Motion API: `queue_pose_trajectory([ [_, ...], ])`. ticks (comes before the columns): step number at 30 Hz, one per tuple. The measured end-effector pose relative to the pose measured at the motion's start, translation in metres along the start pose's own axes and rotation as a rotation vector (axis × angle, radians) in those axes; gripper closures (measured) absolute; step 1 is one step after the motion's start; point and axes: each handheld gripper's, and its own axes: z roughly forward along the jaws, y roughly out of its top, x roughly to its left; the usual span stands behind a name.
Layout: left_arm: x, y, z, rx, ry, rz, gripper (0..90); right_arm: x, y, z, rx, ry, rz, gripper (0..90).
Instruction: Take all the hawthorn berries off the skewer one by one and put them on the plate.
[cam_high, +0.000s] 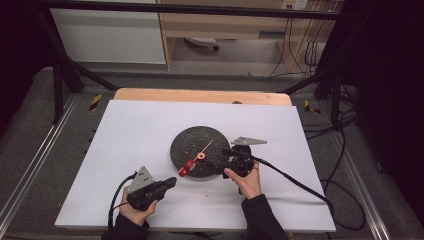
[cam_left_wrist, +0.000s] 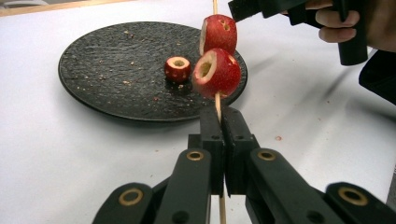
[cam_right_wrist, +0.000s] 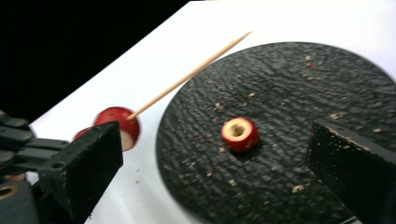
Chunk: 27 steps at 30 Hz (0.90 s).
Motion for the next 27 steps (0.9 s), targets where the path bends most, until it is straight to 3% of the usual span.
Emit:
queue_pose_trajectory([
  [15,-0.006,0.000,0.005,0.005,-0.016,0.011,88.1,0.015,-0.019,0.007,-0.046,0.077,0.035,11.0],
  [27,-0.014,0.001,0.011,0.012,-0.033,0.031,88.1,0.017,-0.027,0.014,-0.039,0.130,0.055,27.1],
])
